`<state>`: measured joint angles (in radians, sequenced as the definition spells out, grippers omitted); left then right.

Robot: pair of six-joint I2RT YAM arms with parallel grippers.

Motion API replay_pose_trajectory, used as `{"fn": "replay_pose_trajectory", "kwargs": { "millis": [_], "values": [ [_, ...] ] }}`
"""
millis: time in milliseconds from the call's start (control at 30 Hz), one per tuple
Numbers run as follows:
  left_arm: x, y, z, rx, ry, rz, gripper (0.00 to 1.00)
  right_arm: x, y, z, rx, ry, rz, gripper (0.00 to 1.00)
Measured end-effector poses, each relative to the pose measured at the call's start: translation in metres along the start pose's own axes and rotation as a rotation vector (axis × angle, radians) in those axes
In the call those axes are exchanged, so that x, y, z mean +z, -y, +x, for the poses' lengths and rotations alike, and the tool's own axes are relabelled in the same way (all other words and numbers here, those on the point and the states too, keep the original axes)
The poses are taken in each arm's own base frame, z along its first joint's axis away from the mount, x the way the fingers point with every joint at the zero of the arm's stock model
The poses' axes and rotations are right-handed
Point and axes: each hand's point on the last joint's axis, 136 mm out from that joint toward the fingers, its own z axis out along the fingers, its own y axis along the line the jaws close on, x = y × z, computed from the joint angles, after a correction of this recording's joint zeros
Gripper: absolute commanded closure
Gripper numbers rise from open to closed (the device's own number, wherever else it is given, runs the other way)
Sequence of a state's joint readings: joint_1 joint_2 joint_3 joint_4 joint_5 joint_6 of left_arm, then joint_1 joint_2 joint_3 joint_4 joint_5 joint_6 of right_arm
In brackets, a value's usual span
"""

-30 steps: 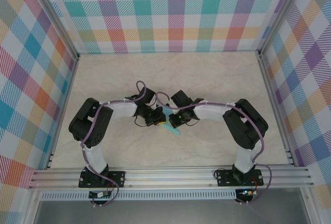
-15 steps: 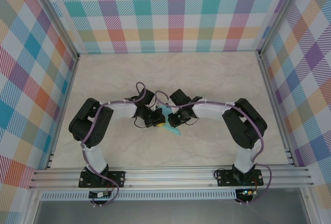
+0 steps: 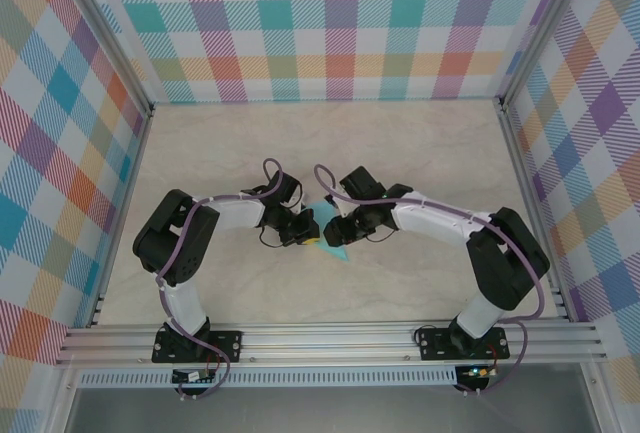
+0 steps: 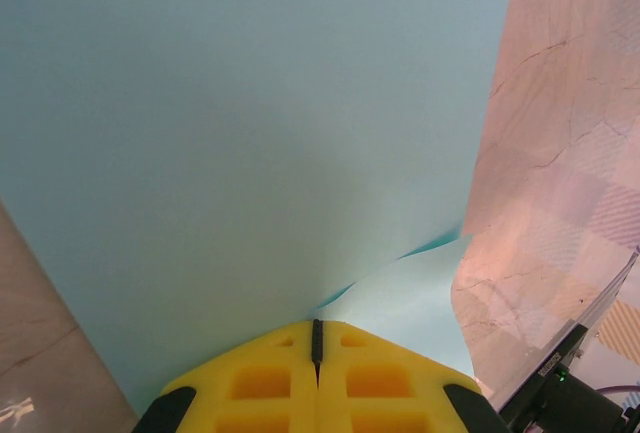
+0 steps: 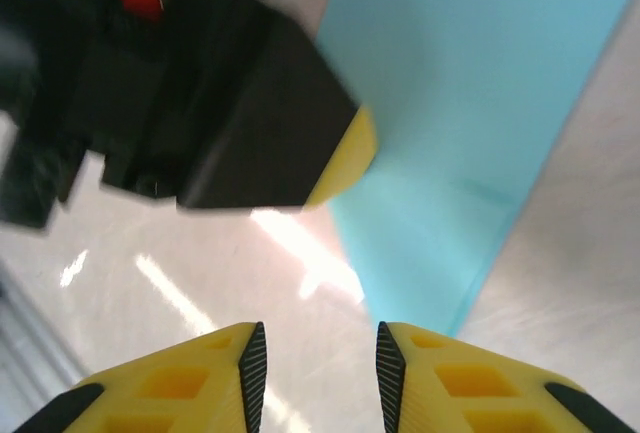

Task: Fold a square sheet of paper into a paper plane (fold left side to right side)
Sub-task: Third fold the triangle at the center of the table.

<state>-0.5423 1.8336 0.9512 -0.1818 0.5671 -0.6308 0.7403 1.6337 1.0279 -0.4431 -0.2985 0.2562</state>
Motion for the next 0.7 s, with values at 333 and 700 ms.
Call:
{"fn": "replay_pose_trajectory", "kwargs": {
  "millis": [333,700],
  "values": [
    [0.000,0.000,0.000,0.007,0.000,0.000,1.00,0.023,0.000,0.027,0.154,-0.123,-0.079,0.71],
    [0.000,0.000,0.000,0.011,0.000,0.000,1.00,0.033,0.013,0.034,0.226,-0.157,-0.066,0.73]
  ]
}}
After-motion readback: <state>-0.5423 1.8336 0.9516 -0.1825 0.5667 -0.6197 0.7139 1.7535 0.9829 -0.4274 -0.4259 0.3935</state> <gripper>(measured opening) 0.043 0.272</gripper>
